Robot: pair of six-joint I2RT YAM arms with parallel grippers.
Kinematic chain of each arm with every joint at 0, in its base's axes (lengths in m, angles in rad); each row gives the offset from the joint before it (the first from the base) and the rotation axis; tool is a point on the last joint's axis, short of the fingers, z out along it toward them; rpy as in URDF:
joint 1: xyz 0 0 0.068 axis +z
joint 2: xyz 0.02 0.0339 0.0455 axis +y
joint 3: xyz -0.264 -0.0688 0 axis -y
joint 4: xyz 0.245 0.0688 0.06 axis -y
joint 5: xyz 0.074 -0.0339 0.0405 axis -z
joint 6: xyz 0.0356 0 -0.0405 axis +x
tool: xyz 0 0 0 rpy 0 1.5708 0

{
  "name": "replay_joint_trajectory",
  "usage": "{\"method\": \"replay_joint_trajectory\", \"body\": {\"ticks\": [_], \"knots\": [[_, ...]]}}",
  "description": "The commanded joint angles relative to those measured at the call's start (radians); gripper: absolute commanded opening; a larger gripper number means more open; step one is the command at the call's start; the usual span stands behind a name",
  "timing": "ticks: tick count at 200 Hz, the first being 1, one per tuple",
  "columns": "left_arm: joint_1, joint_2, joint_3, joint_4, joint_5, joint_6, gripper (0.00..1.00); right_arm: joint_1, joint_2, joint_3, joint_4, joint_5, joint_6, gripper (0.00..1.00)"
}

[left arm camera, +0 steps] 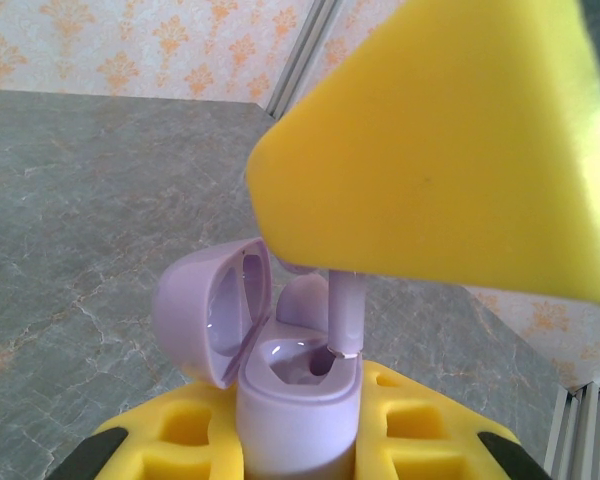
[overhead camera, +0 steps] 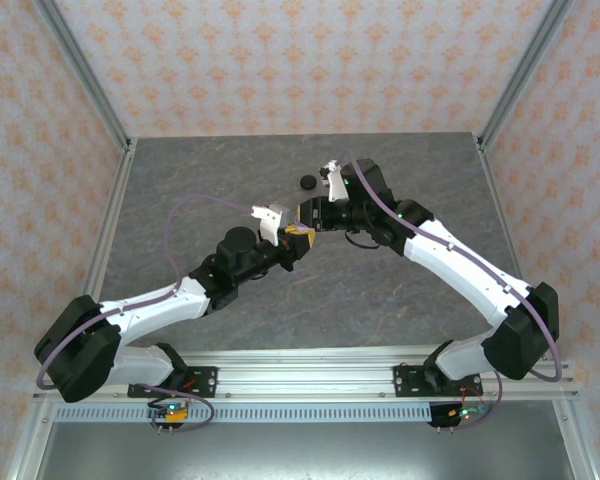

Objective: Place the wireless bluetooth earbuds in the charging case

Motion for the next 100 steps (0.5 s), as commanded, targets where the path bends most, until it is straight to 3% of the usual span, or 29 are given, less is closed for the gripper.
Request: {"method": "replay_joint_trajectory", "body": {"ticks": [1,100], "knots": [[-0.006,-0.009,0.043,0.024,-0.024,-0.012,0.13,0.008,-0.001,-0.018,-0.029,-0.014,-0.019,0.21],[-0.007,-0.017,0.048,0.009,-0.036,-0.021,0.13,0.008,-0.037,-0.046,-0.022,-0.014,-0.016,0.2]]}}
